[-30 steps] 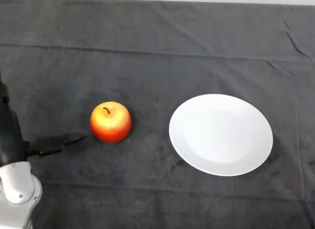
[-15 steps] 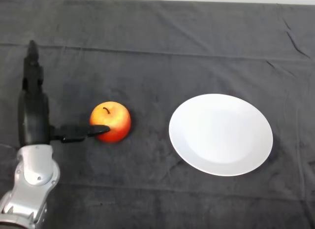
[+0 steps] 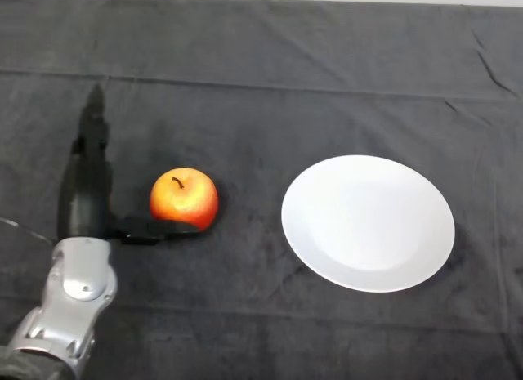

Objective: Move the apple to the plate

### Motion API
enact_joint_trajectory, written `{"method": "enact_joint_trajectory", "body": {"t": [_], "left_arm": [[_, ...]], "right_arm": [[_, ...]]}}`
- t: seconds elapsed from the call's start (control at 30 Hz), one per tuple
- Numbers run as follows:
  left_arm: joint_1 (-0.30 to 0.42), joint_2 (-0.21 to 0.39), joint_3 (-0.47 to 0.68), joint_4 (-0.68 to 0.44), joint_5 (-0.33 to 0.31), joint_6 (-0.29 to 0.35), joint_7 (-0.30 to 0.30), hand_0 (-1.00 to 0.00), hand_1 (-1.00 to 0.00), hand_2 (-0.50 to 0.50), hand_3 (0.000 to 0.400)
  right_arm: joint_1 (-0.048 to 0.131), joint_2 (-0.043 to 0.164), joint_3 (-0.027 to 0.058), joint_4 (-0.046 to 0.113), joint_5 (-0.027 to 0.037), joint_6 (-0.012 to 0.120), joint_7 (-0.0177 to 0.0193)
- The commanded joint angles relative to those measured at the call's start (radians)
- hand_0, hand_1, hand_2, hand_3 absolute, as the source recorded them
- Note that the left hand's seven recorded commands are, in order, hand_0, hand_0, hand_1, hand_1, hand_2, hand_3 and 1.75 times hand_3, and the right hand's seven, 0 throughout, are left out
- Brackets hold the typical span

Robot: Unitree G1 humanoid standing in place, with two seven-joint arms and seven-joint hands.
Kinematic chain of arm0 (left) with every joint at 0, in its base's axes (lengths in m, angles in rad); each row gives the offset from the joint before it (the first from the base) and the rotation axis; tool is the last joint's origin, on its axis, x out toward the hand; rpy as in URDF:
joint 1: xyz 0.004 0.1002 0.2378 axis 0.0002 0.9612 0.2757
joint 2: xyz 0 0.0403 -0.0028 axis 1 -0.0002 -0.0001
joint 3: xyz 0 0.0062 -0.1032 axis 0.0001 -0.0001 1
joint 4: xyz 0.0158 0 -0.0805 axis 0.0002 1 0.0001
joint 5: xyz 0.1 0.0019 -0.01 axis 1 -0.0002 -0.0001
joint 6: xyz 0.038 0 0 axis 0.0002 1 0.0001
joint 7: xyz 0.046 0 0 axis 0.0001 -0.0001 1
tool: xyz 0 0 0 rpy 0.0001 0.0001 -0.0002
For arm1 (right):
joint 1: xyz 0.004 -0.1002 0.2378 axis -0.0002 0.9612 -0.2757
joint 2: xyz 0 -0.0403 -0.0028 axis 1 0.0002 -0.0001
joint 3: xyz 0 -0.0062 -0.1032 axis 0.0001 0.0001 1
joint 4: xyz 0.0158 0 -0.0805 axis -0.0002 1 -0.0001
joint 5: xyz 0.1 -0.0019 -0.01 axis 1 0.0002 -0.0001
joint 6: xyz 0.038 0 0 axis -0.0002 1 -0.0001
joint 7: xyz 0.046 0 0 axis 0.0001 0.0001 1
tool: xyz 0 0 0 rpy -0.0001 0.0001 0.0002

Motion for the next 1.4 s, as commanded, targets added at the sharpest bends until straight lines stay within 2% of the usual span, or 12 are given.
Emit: {"method": "enact_joint_trajectory", "body": {"t": [0.03,0.53,0.57,0.6,0.63,0.67,0.7,0.73,1.07,1.4], "left_arm": [[-0.065,-0.005,-0.029,0.049,0.018,-0.024,-0.014,0.00,0.00,0.00,0.000],[-0.139,-0.046,-0.081,0.224,0.031,-0.067,-0.041,0.00,0.00,0.00,0.000],[-0.141,-0.047,-0.084,0.231,0.032,-0.069,-0.043,-0.24,0.00,-0.12,0.097],[-0.145,-0.048,-0.088,0.240,0.034,-0.071,-0.045,-0.64,0.00,-0.32,0.257],[-0.147,-0.048,-0.091,0.246,0.035,-0.073,-0.047,-1.00,0.00,-0.50,0.400],[-0.149,-0.048,-0.093,0.252,0.037,-0.074,-0.049,-1.00,-0.26,-0.37,0.400],[-0.151,-0.048,-0.097,0.259,0.039,-0.077,-0.051,-1.00,-0.38,-0.31,0.400],[-0.153,-0.048,-0.100,0.263,0.041,-0.078,-0.052,-1.00,-1.00,0.00,0.400],[-0.181,-0.039,-0.118,0.289,0.059,-0.090,-0.062,-1.00,-1.00,0.00,0.400],[-0.244,-0.024,-0.103,0.286,0.065,-0.087,-0.067,-1.00,-1.00,0.00,0.400]], "right_arm": [[0.012,-0.009,-0.0100,-0.033,0.0101,-0.002,-0.0064],[0.011,-0.011,-0.0110,-0.028,0.0112,-0.003,-0.0037],[0.011,-0.011,-0.0111,-0.027,0.0113,-0.003,-0.0035],[0.010,-0.011,-0.0112,-0.027,0.0113,-0.003,-0.0033],[0.010,-0.011,-0.0112,-0.027,0.0114,-0.003,-0.0031],[0.010,-0.011,-0.0113,-0.026,0.0114,-0.003,-0.0029],[0.010,-0.011,-0.0114,-0.026,0.0115,-0.003,-0.0026],[0.010,-0.012,-0.0114,-0.025,0.0116,-0.003,-0.0024],[0.009,-0.013,-0.0120,-0.022,0.0120,-0.004,-0.0005],[0.008,-0.014,-0.0125,-0.020,0.0123,-0.004,0.0011]]}}
